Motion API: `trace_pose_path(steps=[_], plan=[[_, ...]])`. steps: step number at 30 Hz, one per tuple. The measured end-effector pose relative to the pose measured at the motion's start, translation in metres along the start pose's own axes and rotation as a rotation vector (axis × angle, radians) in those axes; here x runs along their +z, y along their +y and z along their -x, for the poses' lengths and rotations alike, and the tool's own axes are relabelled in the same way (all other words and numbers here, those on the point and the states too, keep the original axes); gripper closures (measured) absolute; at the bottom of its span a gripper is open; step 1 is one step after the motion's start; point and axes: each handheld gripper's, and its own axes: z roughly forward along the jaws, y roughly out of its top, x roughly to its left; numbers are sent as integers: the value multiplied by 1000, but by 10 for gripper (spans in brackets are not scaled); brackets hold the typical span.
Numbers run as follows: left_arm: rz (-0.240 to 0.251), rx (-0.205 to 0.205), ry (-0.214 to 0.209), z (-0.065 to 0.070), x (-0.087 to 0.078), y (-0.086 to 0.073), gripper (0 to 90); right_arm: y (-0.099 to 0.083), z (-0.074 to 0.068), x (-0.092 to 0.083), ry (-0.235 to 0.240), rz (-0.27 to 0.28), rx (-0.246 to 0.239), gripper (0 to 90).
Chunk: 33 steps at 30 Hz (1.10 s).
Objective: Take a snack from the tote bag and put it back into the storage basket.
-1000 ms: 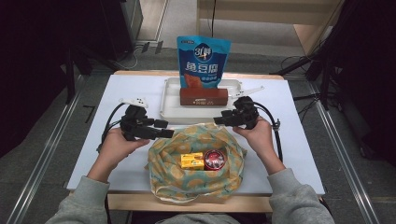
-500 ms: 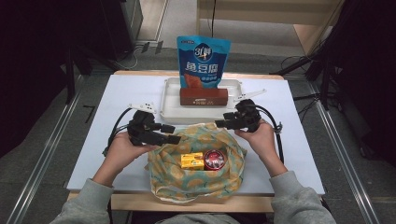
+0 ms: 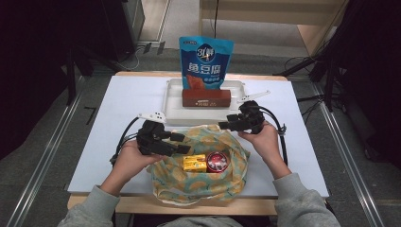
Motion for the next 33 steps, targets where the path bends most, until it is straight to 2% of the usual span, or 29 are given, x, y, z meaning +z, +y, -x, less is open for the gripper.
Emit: trace_pose_path(steps=[19,24,26,28,30,33], plan=[[-30,32,-45,18,22,-7,406,-1,4,0,-2,0,13,444],[-40,38,-52,20,28,-10,404,-1,4,0,-1,-1,16,444],[-49,52,-48,20,31,-12,405,-1,4,0,-1,0,15,444],[-40,40,-63,19,32,-14,402,-1,4,0,0,-1,16,444],[-42,46,-63,20,33,-14,398,-1,5,0,0,-2,13,444],[-67,63,-61,23,35,-16,404,-1,5,-1,-1,-2,19,443]])
